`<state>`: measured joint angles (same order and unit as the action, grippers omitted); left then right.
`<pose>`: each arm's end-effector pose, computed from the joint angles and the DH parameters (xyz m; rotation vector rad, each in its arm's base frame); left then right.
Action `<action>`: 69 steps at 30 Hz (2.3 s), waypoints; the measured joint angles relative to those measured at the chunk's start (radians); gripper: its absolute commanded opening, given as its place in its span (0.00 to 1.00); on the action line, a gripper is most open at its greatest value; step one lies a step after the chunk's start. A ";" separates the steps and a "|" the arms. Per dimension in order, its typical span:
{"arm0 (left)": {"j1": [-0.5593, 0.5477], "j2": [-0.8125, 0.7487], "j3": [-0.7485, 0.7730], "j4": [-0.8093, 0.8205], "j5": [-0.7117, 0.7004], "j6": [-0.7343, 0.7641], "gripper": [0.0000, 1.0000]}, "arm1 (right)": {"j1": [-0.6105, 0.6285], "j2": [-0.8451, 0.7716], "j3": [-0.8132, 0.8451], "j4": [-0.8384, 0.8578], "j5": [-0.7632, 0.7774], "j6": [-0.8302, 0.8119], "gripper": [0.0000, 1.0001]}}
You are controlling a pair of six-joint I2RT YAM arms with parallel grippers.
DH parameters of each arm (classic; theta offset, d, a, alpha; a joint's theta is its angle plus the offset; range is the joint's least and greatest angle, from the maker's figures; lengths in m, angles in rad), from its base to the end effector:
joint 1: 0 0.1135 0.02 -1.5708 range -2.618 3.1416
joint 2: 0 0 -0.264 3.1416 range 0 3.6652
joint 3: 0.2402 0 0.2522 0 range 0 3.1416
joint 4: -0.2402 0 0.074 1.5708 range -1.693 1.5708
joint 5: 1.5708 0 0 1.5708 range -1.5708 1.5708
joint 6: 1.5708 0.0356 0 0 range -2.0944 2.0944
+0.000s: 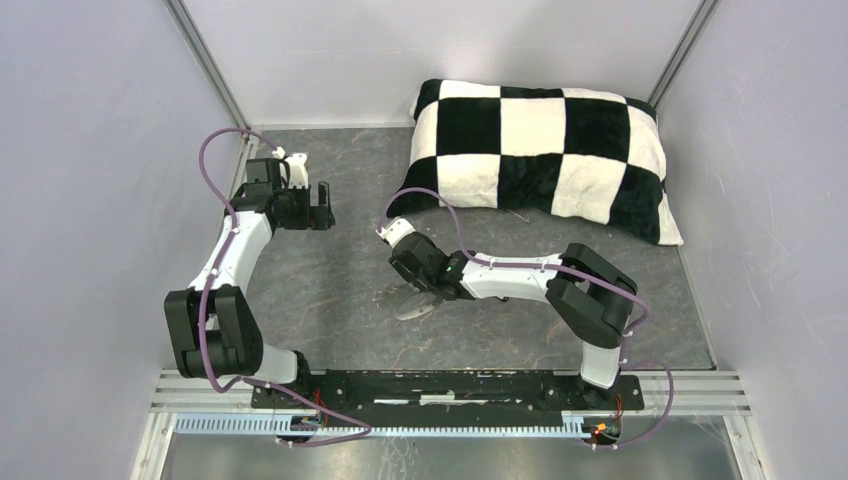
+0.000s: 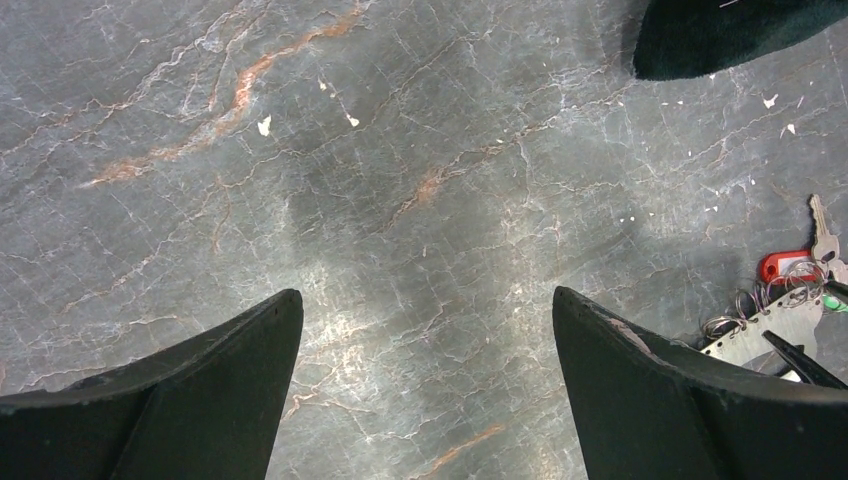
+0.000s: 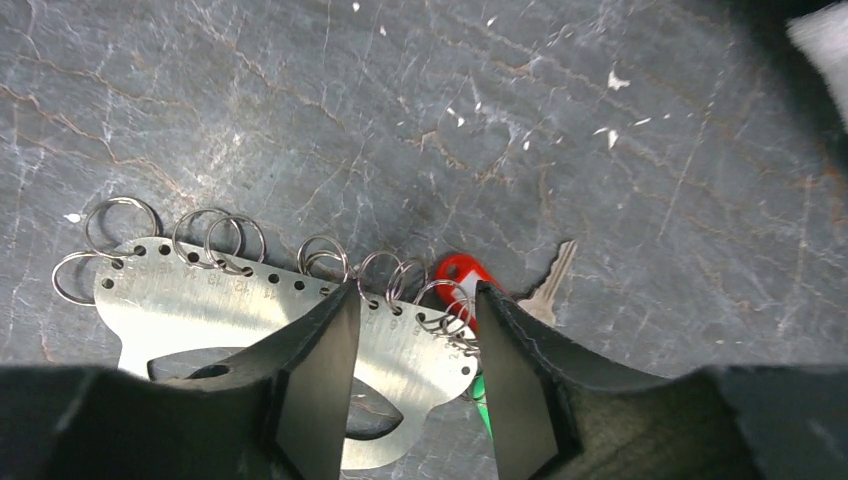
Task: Put the keys on the keyring
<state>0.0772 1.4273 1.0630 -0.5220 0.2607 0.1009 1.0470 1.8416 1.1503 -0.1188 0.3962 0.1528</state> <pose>0.3009 0.0141 0.2596 0.1422 2.4268 -0.2401 0.2076 0.3319 0.1805 -0.8277 2.1530 0.1380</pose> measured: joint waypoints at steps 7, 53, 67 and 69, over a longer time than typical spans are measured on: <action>0.000 -0.001 -0.002 -0.001 -0.006 0.000 1.00 | 0.000 0.031 0.014 -0.011 -0.026 0.019 0.39; 0.000 -0.142 -0.011 -0.082 0.262 0.118 0.96 | -0.006 -0.145 -0.046 0.071 -0.196 -0.019 0.00; -0.037 -0.314 -0.002 -0.528 0.687 0.760 0.88 | -0.007 -0.440 -0.207 0.269 -0.599 -0.053 0.00; -0.050 -0.354 0.006 -0.612 0.707 0.853 0.82 | -0.007 -0.457 -0.207 0.290 -0.637 -0.047 0.00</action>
<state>0.0277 1.0737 1.0691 -1.1343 0.9676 0.9539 1.0397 1.3846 0.9432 0.1707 -0.2405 0.1059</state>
